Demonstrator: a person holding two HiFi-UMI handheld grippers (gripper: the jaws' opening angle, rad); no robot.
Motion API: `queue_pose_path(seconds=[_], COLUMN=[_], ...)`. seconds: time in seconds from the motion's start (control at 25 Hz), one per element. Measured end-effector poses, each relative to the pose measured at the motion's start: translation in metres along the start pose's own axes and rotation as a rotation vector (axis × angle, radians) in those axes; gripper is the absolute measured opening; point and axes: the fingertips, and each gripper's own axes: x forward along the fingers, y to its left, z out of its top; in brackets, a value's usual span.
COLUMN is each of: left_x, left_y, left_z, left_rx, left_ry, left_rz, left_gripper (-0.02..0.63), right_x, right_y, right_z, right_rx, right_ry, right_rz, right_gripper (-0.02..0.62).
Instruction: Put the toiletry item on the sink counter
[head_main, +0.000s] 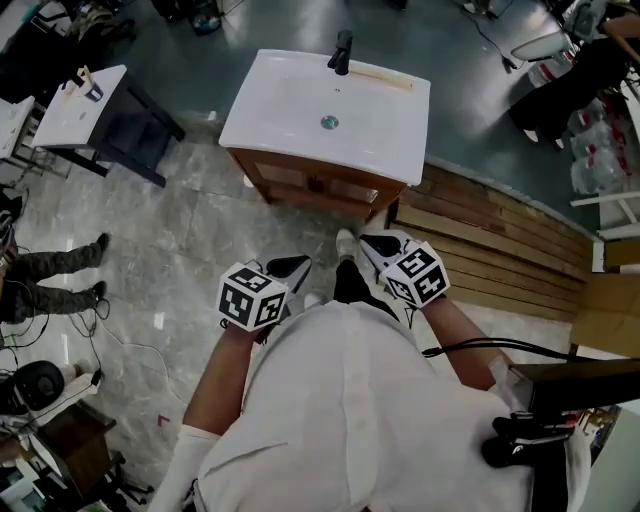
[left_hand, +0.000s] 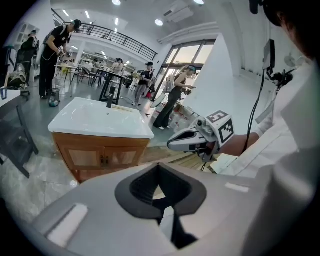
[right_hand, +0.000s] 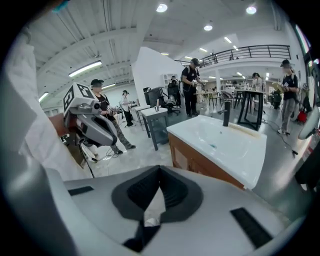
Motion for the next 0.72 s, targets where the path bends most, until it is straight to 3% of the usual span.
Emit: queue_pose_path(seconds=[0.32, 0.72], left_x=[0.009, 0.001], left_y=[-0.020, -0.015], left_z=[-0.001, -0.008], left_rx=[0.046, 0.028], left_ry=[0.024, 0.023], left_rz=[-0.028, -0.007], left_gripper=[0.006, 0.006], right_x=[-0.012, -0.004], right_y=[0.011, 0.024], right_z=[-0.003, 0.006], right_rx=[0.004, -0.047], right_ry=[-0.026, -0.032], right_rz=[-0.010, 0.021], right_gripper=[0.005, 0.005])
